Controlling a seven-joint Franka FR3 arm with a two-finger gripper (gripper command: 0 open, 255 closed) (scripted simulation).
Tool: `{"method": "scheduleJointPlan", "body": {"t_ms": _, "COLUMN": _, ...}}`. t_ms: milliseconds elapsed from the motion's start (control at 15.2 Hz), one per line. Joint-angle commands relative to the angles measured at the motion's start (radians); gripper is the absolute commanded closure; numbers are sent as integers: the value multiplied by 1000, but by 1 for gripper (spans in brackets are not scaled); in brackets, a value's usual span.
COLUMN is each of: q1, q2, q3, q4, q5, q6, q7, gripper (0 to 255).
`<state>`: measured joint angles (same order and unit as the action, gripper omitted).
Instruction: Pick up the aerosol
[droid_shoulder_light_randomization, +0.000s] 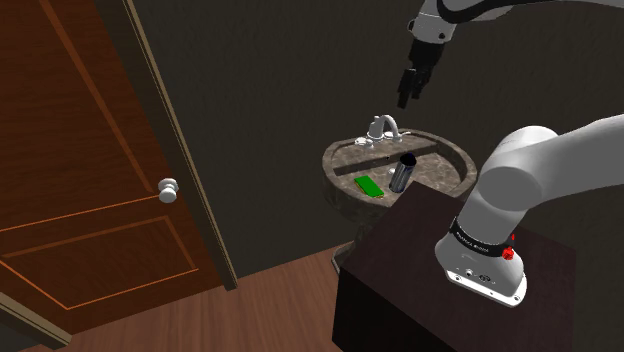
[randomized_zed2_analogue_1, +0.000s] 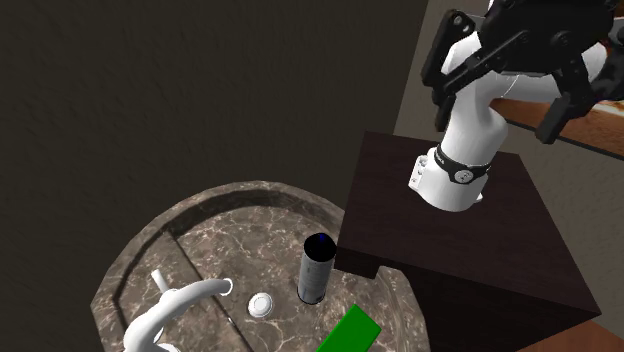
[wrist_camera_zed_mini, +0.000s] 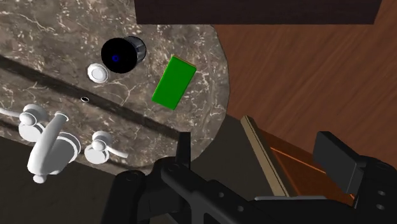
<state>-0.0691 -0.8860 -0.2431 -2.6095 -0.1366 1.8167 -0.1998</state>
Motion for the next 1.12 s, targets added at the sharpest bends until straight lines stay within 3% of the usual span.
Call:
{"method": "scheduleJointPlan", "body": {"t_ms": 0, "q1": -23, "q2": 2, "q3": -61, "q4": -55, "q5": -23, "q6": 79, "q7": -42, "gripper": 0}}
{"method": "scheduleJointPlan", "body": {"t_ms": 396, "q1": -75, "q2": 54, "q3": -241, "q4": -172, "q5": -75, "q6": 300, "q7": -160, "gripper": 0}}
{"method": "scheduleJointPlan", "body": {"t_ms": 660, "q1": -80, "q2": 146, "q3": -384, "q4": -214, "q5": -88, "q6": 466, "q7": -257, "gripper": 0}}
{"method": "scheduleJointPlan", "body": {"t_ms": 858, "q1": -46, "q2": 243, "q3": -512, "q4": -225, "q5": -71, "q6": 597, "q7": -348, "gripper": 0}}
{"method": "scheduleJointPlan", "body": {"t_ms": 1056, "q1": 46, "q2": 352, "q3": -675, "q4": -218, "q5": -10, "q6": 725, "q7": -464, "gripper": 0}}
